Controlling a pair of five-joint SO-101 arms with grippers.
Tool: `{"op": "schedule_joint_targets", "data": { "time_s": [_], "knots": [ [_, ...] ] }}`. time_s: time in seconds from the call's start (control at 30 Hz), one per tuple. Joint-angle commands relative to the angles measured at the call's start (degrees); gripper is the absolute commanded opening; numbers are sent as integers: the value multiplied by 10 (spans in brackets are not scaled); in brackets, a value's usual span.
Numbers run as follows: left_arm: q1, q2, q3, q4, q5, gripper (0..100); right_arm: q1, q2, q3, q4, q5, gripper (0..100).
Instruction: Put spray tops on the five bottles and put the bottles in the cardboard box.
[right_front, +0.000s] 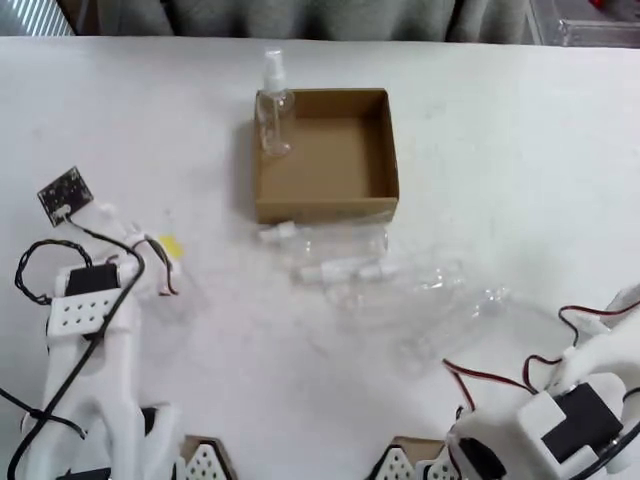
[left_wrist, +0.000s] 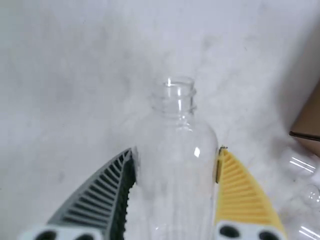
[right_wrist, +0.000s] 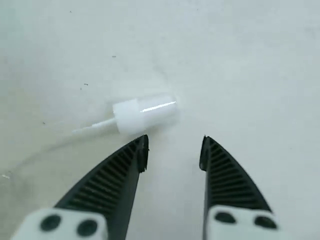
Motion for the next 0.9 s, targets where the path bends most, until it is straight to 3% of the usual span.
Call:
{"op": "schedule_joint_targets", "data": {
  "time_s": [0.0,0.17,0.37,0.63,0.87],
  "knots": [
    [-5,-22,-4,-13,-14,158,-23,-11,-4,-3,-125,167],
    [-5,-22,-4,-13,-16,158,-25,-10,1,-3,-274,212],
    [-5,-22,-4,-13,-17,158,-29,1,2,-32,-349,215],
    [-5,-20,-4,-13,-17,158,-69,130,-4,-119,-367,215],
    [-4,-20,-4,-13,-17,158,-73,116,-4,-127,-350,172]
  ]
}}
